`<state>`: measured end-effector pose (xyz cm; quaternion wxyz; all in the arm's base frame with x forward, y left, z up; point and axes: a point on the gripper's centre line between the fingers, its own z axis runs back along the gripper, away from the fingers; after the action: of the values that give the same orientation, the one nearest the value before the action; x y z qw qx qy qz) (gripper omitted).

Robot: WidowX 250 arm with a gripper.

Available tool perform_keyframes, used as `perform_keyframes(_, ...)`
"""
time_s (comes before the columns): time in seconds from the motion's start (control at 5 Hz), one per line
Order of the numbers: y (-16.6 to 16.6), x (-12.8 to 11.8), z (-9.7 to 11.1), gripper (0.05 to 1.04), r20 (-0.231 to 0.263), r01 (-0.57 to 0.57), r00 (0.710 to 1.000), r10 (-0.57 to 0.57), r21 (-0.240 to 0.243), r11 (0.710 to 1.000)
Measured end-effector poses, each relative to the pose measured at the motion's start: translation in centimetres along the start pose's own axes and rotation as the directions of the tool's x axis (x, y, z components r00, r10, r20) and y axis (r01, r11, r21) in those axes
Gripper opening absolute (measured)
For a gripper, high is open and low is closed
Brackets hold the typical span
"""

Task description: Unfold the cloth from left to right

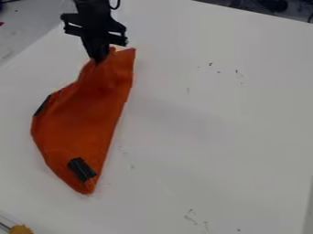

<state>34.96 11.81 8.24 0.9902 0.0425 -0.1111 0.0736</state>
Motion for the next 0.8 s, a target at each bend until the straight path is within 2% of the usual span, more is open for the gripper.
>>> perform_keyframes(0.2,-3.7,-0.8,-0.6,0.068,0.009,-0.011,1.0,0.011,-0.061,0.998)
perform_keyframes(0.6,-9.1,-0.5,-0.8,0.068,0.034,0.033,0.999,-0.028,-0.131,0.991)
perform_keyframes(0.8,-10.6,-0.8,-1.8,0.068,0.012,0.041,0.999,-0.039,-0.161,0.986)
